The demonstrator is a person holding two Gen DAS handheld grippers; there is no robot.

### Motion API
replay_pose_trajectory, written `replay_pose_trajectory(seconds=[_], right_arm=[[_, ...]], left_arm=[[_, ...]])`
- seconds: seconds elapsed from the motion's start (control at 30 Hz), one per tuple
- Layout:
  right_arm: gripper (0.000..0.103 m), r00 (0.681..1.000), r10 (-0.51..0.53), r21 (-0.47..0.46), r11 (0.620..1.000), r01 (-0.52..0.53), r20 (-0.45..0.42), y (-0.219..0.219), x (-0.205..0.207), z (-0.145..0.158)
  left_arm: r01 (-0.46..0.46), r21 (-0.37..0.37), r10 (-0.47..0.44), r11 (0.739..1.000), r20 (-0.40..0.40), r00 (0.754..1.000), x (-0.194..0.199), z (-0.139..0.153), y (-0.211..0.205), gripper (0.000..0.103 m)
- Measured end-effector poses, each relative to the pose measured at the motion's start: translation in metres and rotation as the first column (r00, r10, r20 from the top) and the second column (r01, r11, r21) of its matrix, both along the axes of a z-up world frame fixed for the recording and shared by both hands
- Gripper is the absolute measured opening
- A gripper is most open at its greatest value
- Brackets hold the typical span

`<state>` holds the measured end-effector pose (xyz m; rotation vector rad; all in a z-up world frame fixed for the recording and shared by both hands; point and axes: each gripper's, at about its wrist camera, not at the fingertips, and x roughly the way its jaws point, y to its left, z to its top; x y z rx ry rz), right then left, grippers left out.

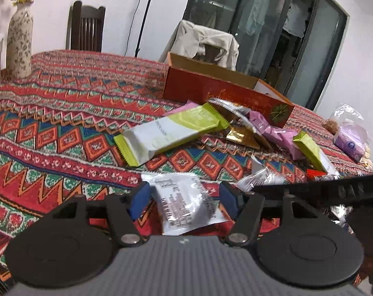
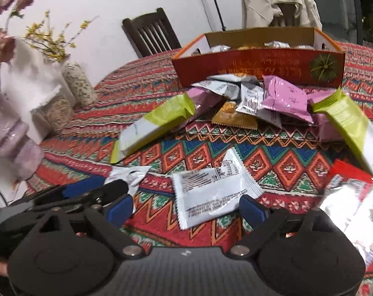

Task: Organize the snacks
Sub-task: 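Lift the white biscuit packet with the left gripper toward the orange box, then lower the white biscuit packet into the orange box and open the left gripper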

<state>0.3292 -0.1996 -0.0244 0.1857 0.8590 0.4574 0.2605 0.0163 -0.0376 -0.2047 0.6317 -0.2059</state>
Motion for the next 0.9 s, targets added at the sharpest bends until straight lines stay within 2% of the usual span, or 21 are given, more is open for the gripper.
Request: replay_pose_trajectory(seconds=[0.1,0.23,0.27,0.3,0.33,0.4,0.5,0.63,0.7,0.77,0.9], right_arm=[[0.093,0.999,-0.041,0.023,0.999,0.041,0.021,0.001,0.013,-0.004],[0.092,0.998,-0.041,0.058,0.998,0.038,0.044,0.006,0.031,-0.007],[0.091,0.998,-0.033,0.036,0.999,0.031,0.056,0.011,0.033,-0.008],[0.089,0.997,-0.021,0.005,1.000,0.021,0.078,0.017,0.032,-0.008],[0.084,0.995,-0.006,-0.032,0.999,0.010,0.103,0.022,0.030,-0.009],[0.074,0.990,0.013,-0.106,0.994,0.002,0.140,0.028,0.025,-0.013],[0.059,0.984,0.033,-0.168,0.986,-0.003,0.175,0.028,0.020,-0.014],[0.057,0.982,0.039,-0.198,0.980,-0.001,0.186,0.023,0.014,-0.013],[0.055,0.977,0.054,-0.223,0.975,-0.007,0.205,0.025,0.009,-0.015],[0.043,0.973,0.068,-0.238,0.971,-0.014,0.220,0.025,0.005,-0.016],[0.041,0.954,0.105,-0.276,0.961,-0.024,0.280,0.023,-0.015,-0.007]], left_arm=[[-0.005,0.001,0.005,1.000,-0.004,1.000,0.000,-0.003,0.001,0.066],[0.016,0.026,-0.016,1.000,0.005,1.000,-0.001,-0.004,-0.008,0.067],[0.016,0.039,-0.016,0.999,0.010,1.000,-0.001,-0.004,-0.011,0.065],[0.017,0.056,-0.018,0.998,0.014,1.000,-0.001,-0.004,-0.014,0.057],[0.018,0.073,-0.019,0.997,0.016,1.000,-0.001,-0.005,-0.016,0.053],[0.018,0.087,-0.020,0.996,0.020,1.000,-0.001,-0.005,-0.017,0.051],[-0.010,0.090,0.009,0.996,0.019,1.000,-0.001,-0.004,-0.013,0.051],[-0.033,0.092,0.032,0.995,0.013,0.999,0.002,-0.004,-0.010,0.053],[-0.047,0.107,0.046,0.993,0.010,0.999,0.002,-0.002,-0.012,0.051],[-0.058,0.095,0.057,0.994,0.017,0.998,-0.003,0.004,-0.013,0.049],[-0.057,0.082,0.052,0.995,0.055,0.997,-0.014,0.018,-0.018,0.048]])
